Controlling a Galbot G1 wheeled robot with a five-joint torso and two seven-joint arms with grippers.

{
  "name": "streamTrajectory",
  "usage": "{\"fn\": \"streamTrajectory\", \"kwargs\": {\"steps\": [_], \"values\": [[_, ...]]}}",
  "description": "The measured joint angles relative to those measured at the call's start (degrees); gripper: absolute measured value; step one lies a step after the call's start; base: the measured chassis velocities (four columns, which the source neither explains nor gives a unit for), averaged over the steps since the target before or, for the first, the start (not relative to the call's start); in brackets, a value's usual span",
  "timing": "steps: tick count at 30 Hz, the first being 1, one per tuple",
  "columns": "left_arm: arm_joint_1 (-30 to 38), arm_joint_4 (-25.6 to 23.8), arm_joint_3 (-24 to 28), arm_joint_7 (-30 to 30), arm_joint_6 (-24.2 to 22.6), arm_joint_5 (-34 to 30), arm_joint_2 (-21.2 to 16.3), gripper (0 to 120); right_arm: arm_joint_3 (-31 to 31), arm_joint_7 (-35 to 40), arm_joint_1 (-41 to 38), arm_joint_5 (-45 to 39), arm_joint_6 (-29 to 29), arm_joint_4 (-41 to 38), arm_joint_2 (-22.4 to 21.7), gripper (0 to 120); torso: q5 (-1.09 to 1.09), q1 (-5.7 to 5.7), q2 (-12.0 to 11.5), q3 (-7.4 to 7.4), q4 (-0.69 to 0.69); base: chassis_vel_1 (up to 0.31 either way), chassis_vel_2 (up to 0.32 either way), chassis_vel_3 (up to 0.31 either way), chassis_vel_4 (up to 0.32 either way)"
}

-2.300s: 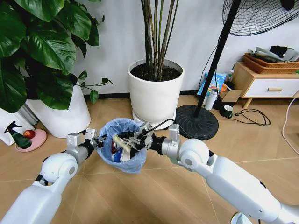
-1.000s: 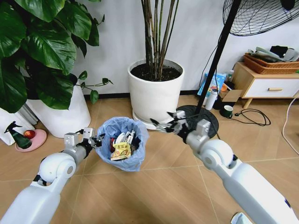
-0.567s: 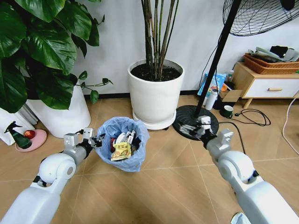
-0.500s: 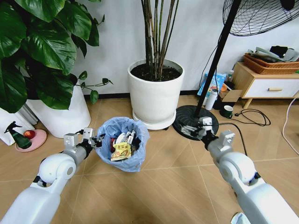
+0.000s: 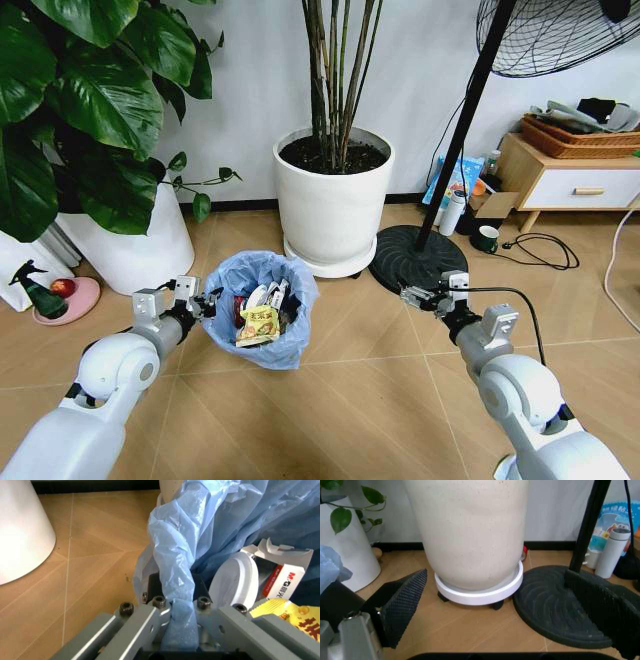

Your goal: Pick up the trash bin and place the garbage on the floor into it.

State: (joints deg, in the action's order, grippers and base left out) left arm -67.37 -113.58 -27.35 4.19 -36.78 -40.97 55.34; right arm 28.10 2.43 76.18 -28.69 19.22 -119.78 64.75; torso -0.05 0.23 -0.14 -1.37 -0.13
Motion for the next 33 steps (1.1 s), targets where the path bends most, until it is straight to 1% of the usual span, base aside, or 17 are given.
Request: {"fn": "streamTrajectory", "kwargs": {"steps": [7,10,21,23,33], "values": [[-0.13,-0.12,-0.02,0.03,-0.01,-0.03,-0.10,0,0.01,0.16,0.48,0.00,-0.10,-0.10,0.28,100,0.00,0.01,0.00,0.00,0.01,0.095,-0.108,-0.106,0.097],[-0.08,-0.16,0.03,0.05,-0.01,-0.05,-0.07,0,0.10,0.17,0.80,0.03,-0.13,-0.18,0.33,100,-0.01,-0.01,0.00,0.01,-0.01,0.177,-0.173,-0.155,0.164],[0.01,-0.18,0.06,0.10,-0.02,-0.16,-0.16,0,0.01,0.15,0.88,0.04,-0.22,-0.22,0.65,100,0.00,0.00,0.00,0.00,0.01,0.141,-0.140,-0.128,0.138],[0.05,-0.19,0.06,0.07,-0.02,-0.19,-0.18,0,-0.06,0.15,0.95,0.06,-0.23,-0.23,0.78,100,0.00,0.00,0.00,0.00,-0.01,0.124,-0.132,-0.136,0.127],[0.11,-0.17,0.16,0.05,-0.02,-0.17,0.03,0,-0.28,0.12,1.40,0.22,-0.42,-0.34,1.26,100,-0.01,0.00,-0.01,0.00,0.01,0.167,-0.160,-0.159,0.159]]}}
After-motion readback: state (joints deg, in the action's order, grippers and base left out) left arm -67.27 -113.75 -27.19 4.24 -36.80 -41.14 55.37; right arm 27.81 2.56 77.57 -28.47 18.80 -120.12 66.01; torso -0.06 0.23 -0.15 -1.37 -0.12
